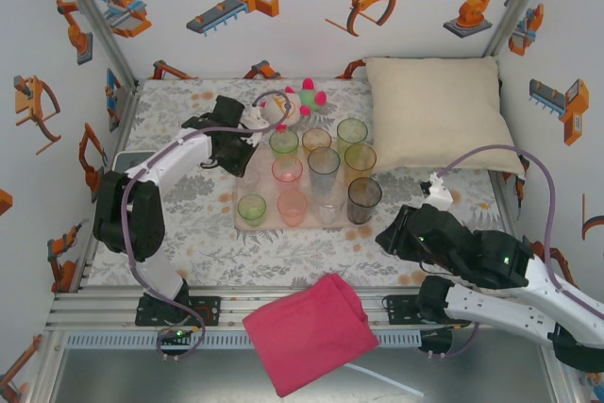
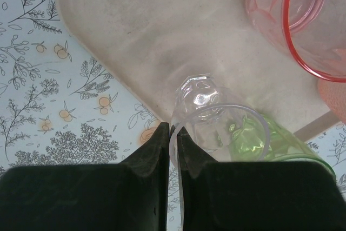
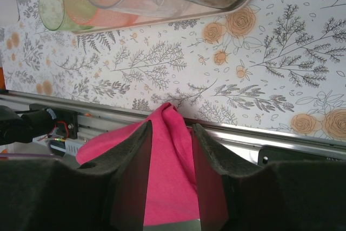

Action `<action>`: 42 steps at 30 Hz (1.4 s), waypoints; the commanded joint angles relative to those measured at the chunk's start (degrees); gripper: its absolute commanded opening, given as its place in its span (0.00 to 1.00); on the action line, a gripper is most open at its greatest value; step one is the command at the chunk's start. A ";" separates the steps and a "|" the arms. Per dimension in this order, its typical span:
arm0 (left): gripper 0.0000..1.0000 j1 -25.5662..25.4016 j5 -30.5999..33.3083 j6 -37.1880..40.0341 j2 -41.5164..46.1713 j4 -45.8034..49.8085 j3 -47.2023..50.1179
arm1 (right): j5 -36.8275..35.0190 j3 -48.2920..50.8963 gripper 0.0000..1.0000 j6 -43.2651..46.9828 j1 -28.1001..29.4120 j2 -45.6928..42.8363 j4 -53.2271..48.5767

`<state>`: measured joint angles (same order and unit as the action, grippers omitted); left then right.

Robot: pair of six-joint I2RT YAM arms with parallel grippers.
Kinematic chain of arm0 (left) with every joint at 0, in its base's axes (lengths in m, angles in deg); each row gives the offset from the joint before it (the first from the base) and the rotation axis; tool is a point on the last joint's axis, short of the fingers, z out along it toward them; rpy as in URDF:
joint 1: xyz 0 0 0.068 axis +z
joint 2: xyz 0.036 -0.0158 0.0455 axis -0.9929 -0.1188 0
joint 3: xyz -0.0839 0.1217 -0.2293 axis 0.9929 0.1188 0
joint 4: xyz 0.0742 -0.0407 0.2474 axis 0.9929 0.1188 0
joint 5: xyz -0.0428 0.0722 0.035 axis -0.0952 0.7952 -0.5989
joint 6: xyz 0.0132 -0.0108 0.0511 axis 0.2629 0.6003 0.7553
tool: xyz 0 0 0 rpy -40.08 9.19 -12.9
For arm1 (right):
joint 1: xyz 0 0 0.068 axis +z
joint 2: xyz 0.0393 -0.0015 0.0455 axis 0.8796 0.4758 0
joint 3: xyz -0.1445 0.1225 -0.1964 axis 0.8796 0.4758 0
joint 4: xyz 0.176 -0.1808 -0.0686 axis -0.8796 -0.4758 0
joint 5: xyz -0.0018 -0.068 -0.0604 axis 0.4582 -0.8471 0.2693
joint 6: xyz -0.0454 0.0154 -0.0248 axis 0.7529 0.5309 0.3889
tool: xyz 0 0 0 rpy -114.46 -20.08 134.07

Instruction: Place the glasses into the tray

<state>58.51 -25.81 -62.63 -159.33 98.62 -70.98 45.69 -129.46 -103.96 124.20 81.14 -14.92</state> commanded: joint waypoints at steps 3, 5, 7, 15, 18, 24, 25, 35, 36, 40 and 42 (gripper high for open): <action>0.16 -0.40 0.15 -0.65 -1.35 -1.12 -1.92 | -0.71 -0.83 0.36 -1.19 0.03 0.01 -1.34; 0.16 -0.49 0.23 -0.64 -1.76 -1.14 -1.86 | -0.61 -0.93 0.37 -1.14 0.06 0.01 -1.27; 0.16 -0.48 0.32 -0.37 -2.01 -1.23 -1.77 | -0.75 -0.88 0.36 -1.17 0.06 0.04 -1.33; 0.18 -0.59 0.87 0.26 -1.79 -1.67 -1.05 | -0.78 -0.61 0.37 -1.35 0.06 -0.32 -1.29; 0.21 -0.59 0.88 0.32 -1.74 -1.72 -0.85 | -0.86 -0.55 0.37 -1.36 0.08 -0.30 -1.27; 0.21 -0.66 1.06 0.63 -1.86 -1.87 -0.54 | -0.74 -0.53 0.36 -1.54 0.01 -0.39 -1.31; 0.22 -0.67 1.12 0.64 -1.90 -1.85 -0.54 | -0.82 -0.48 0.36 -1.47 0.06 -0.39 -1.25; 0.31 -0.68 1.49 0.80 -1.22 -1.83 -0.64 | -0.88 -0.44 0.37 -1.44 0.04 -0.30 -1.10; 0.32 -0.68 1.48 0.94 -1.12 -1.71 -0.72 | -0.95 -0.44 0.36 -1.42 0.06 -0.30 -1.11; 0.38 -0.69 1.78 1.20 -0.60 -1.40 -0.81 | -1.03 -0.57 0.37 -1.45 0.05 -0.36 -1.12; 0.41 -0.72 2.06 1.41 -0.11 -1.14 -0.82 | -1.32 -0.86 0.36 -1.32 0.06 -0.30 -1.17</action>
<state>58.07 -24.06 -62.34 -161.25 96.94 -71.11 45.65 -129.46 -104.86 124.20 81.12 -14.92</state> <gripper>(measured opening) 0.402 0.364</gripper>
